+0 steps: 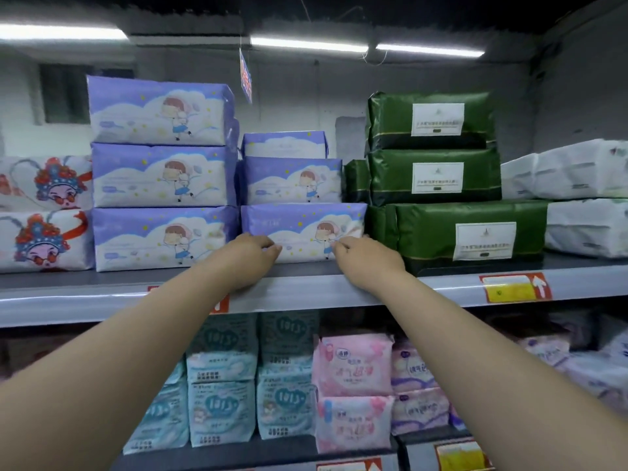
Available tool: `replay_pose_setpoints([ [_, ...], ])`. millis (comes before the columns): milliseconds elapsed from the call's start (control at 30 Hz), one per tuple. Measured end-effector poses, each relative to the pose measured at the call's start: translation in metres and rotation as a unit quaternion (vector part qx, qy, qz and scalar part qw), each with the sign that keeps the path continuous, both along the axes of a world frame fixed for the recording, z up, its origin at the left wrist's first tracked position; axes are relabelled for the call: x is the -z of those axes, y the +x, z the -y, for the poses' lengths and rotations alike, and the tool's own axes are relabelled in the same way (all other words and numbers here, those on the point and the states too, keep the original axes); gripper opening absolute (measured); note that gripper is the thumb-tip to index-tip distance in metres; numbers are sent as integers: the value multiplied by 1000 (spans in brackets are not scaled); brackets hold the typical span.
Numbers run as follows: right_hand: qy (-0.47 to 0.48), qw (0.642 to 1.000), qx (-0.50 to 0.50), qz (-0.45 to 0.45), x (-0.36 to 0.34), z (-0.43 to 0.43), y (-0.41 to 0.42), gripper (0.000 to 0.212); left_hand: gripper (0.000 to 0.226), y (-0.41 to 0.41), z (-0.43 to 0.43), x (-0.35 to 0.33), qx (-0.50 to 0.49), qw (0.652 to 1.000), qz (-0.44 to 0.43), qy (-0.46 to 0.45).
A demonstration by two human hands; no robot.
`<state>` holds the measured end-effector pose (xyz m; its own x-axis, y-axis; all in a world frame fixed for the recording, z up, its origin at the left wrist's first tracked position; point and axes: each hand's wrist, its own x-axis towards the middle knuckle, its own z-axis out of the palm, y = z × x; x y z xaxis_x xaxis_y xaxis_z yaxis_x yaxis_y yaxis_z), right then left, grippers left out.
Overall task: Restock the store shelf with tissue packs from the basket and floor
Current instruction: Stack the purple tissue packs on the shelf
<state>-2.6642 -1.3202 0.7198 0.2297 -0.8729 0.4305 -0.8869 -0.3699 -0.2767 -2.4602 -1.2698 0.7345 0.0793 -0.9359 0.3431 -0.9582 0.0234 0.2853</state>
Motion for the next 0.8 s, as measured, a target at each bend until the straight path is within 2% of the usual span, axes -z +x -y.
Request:
replay_pose_setpoints([
  [133, -135, 990, 25, 14, 9, -13, 1, 46, 53, -6, -22, -2, -29, 996, 79, -17],
  [200, -205, 979, -2, -15, 16, -27, 4, 49, 59, -6, -38, 0, -43, 991, 116, -44],
  [267, -236, 970, -42, -30, 21, -44, 11, 57, 63, -1, -54, 8, -40, 987, 138, -70],
  [367, -225, 970, -72, -53, 31, -70, 30, 65, 68, 15, -82, 21, -37, 987, 135, -74],
  [533, -182, 972, -126, -83, 56, -117, 83, 70, 73, 62, -141, 48, -63, 988, 138, -20],
  [800, -90, 968, -212, -98, 109, -199, 213, 73, 75, 175, -254, 106, -124, 985, 113, 41],
])
